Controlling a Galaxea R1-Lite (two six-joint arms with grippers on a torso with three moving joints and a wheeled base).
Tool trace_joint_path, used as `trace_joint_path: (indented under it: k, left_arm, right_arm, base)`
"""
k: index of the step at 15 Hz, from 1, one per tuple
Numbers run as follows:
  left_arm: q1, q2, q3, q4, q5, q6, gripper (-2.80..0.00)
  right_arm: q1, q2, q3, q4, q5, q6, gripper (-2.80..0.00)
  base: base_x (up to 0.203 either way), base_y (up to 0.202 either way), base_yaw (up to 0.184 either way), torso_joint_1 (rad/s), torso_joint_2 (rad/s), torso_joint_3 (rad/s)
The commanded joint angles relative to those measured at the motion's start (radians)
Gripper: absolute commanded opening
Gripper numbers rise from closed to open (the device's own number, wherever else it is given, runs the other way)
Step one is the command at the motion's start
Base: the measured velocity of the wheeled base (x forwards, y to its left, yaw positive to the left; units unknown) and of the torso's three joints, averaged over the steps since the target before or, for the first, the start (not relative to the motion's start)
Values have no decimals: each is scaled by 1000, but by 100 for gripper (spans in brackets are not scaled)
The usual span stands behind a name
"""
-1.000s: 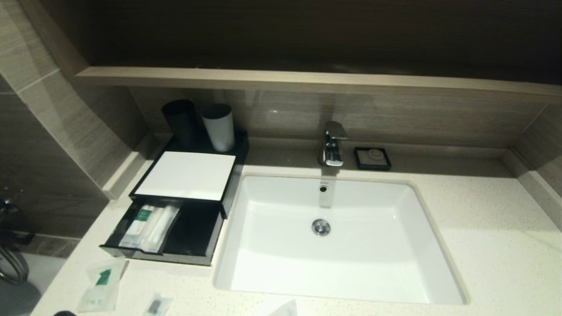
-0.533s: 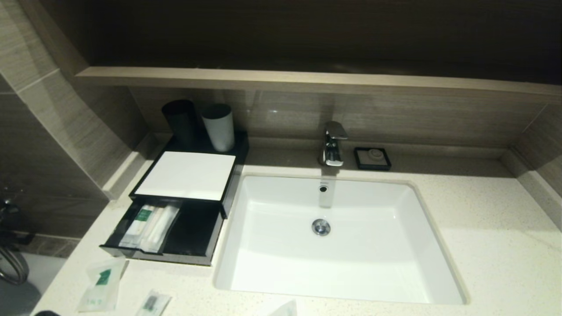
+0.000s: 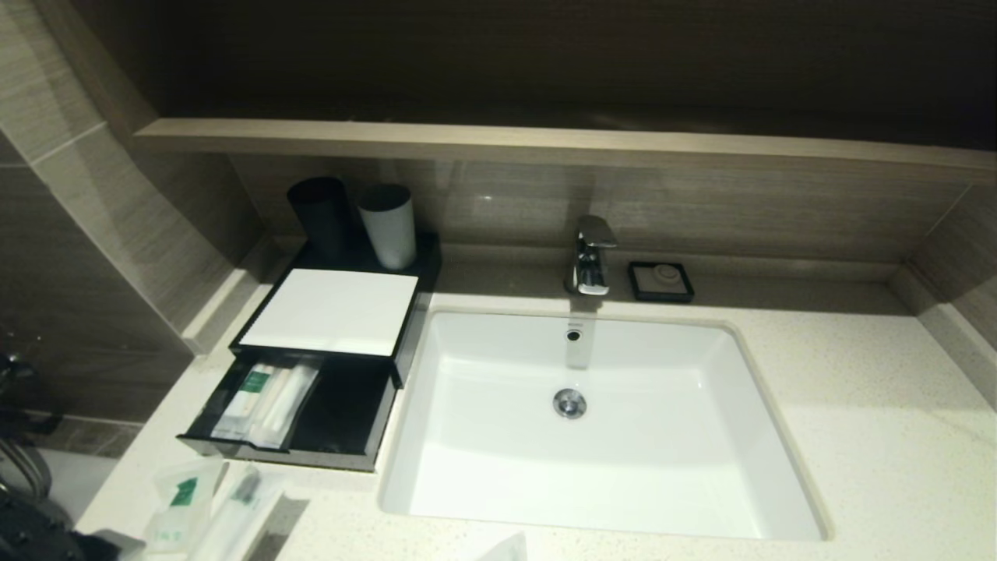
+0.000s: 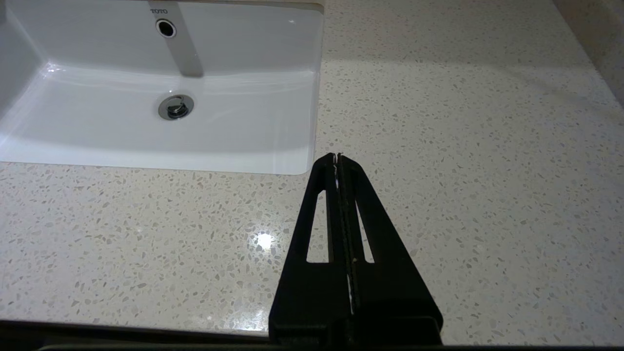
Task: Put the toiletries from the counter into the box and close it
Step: Pick up the bathroom toiletry, then place the bathroom toiletry into the drawer
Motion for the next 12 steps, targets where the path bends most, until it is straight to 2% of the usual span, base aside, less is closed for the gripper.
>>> trace_joint_path:
  k: [1, 4, 8, 12]
  left_arm:
    - [8, 43, -66, 15, 1, -5, -280]
    - [28, 107, -190, 87, 1, -8, -280]
    - [120, 268, -381, 188, 3, -7, -280]
    - [146, 376, -516, 319, 1, -10, -280]
  right_arm:
    - [0, 0, 0, 0, 0, 0, -280]
    - [0, 0, 0, 0, 0, 0, -280]
    - [0, 0, 0, 0, 0, 0, -280]
    - [0, 0, 0, 0, 0, 0, -280]
  base:
    - [0, 0, 0, 0, 0, 0]
    - [0, 0, 0, 0, 0, 0]
    - [0, 0, 0, 0, 0, 0]
    - [0, 0, 0, 0, 0, 0]
